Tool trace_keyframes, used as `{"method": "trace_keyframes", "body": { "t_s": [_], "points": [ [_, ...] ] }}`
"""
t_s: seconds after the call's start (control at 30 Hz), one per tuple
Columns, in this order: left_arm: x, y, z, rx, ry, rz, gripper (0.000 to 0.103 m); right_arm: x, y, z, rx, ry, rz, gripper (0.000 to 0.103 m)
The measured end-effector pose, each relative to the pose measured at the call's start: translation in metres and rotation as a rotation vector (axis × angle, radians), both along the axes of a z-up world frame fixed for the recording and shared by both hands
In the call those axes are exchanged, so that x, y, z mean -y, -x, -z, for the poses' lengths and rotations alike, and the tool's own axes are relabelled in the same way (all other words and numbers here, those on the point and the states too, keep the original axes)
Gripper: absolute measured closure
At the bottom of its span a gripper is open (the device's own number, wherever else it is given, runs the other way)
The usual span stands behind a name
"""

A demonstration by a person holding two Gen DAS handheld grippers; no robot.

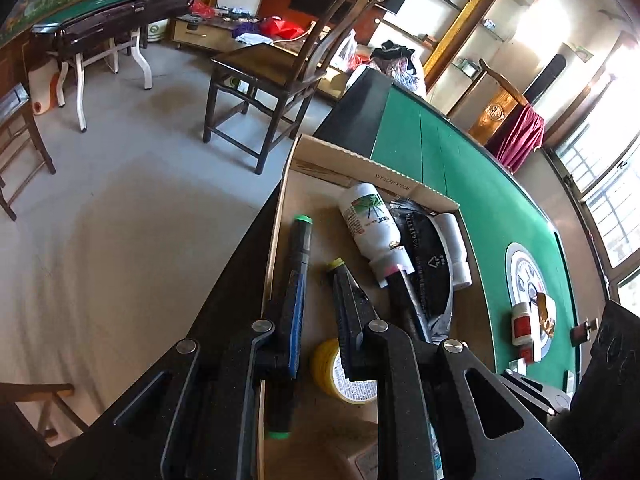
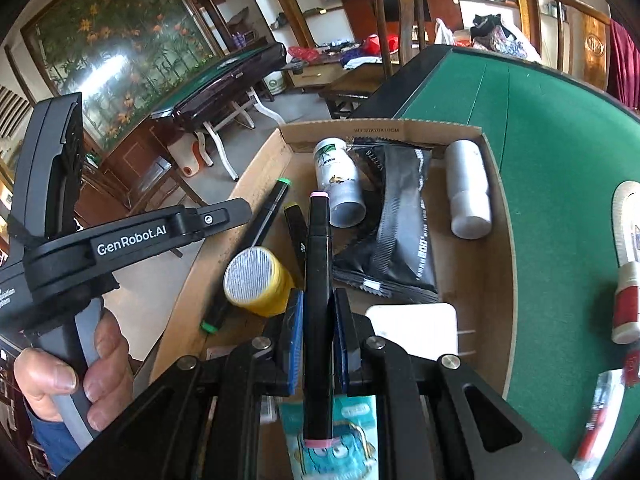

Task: Organize objects
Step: 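Carry both markers over the cardboard box, then open the left tool to drop its marker while the right tool releases its marker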

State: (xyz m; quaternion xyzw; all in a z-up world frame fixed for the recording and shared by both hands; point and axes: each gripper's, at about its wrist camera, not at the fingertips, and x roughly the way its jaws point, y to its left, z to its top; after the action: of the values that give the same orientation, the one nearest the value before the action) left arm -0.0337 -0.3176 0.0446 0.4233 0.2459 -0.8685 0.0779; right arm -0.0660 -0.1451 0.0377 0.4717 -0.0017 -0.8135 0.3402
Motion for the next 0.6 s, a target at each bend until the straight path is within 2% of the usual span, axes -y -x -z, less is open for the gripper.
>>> {"method": "trace_keyframes", "body": {
  "t_s": [0.23,0.4,0.6],
  "points": [
    [0.001,-0.006,0.001,-0.011,-0.012,0.017,0.089,0.019,-0.002,0.006,-0.033,-0.054,-0.019,0.09],
    [0.001,-0.014,-0.005,-0.015,-0.013,0.028,0.088,0.012,-0.009,0.0,-0.064,-0.054,-0.026,0.089],
    [-0.013,-0.026,-0.021,-0.051,-0.022,0.04,0.089,-0.025,-0.018,-0.009,-0.029,0.038,0.005,0.089]
  ]
}}
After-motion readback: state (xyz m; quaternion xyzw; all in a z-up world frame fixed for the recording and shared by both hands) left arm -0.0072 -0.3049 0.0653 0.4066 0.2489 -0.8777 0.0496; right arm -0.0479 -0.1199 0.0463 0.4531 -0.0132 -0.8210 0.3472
